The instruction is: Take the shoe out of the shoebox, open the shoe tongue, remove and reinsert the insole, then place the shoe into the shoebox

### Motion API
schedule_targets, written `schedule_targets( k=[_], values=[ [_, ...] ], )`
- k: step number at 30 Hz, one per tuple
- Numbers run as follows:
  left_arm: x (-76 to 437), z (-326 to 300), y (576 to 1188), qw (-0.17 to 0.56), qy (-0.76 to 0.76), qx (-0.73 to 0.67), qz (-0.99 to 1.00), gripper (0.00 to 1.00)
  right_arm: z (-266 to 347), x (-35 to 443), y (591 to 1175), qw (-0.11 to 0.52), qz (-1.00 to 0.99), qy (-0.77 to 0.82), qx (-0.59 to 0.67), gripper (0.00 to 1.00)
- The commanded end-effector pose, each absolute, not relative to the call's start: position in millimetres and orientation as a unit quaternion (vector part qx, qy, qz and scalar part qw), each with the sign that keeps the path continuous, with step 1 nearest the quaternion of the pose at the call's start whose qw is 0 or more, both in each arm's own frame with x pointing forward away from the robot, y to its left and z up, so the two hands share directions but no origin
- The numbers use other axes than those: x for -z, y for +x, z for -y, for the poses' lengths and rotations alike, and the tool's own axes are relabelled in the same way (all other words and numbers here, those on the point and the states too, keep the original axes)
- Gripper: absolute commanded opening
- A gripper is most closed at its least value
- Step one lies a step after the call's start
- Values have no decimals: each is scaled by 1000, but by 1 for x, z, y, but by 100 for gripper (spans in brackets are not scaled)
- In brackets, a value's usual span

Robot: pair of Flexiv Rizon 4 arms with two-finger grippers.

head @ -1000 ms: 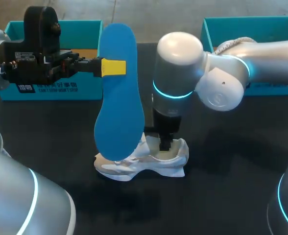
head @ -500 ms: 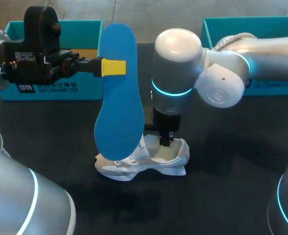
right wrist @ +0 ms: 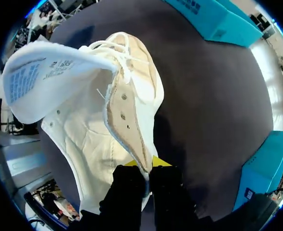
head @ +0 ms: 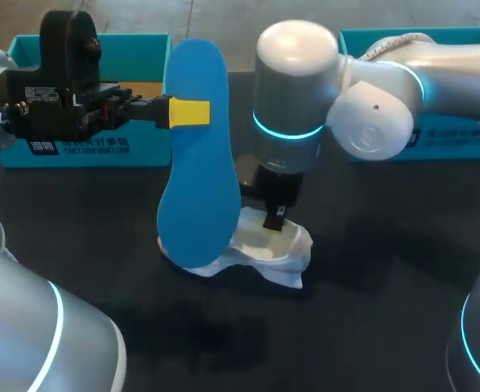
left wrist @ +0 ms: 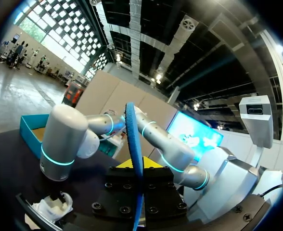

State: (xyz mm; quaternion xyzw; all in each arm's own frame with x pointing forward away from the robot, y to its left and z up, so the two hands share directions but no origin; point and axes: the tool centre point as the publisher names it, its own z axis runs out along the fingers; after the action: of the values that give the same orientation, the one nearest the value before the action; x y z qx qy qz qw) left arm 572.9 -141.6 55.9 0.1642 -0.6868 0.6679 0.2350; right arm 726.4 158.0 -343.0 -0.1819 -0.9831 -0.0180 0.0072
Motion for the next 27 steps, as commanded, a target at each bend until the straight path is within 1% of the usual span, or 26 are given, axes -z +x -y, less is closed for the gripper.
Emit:
schedule_targets(
  k=[1, 8, 17, 22, 24, 27],
  values=[
    [-56, 142, 573, 235, 164, -668, 687, 0, -156, 335, 721, 5, 970, -244, 25, 0],
    [-56, 142, 573, 235, 164, -668, 687, 0, -153, 332, 710, 3, 931, -364, 37, 0],
    [-56, 142, 573, 235, 164, -668, 687, 0, -164, 328, 695, -29, 858, -507, 72, 0],
    [-56, 142, 573, 235, 164, -668, 687, 0, -175, 329, 688, -15, 826, -562, 42, 0],
    [-56, 142, 573, 235, 164, -668, 687, 0, -180, 327, 686, -21, 817, -575, 13, 0],
    [-56, 142, 573, 235, 164, -668, 687, 0, -180, 327, 686, -21, 817, -575, 13, 0]
  ],
)
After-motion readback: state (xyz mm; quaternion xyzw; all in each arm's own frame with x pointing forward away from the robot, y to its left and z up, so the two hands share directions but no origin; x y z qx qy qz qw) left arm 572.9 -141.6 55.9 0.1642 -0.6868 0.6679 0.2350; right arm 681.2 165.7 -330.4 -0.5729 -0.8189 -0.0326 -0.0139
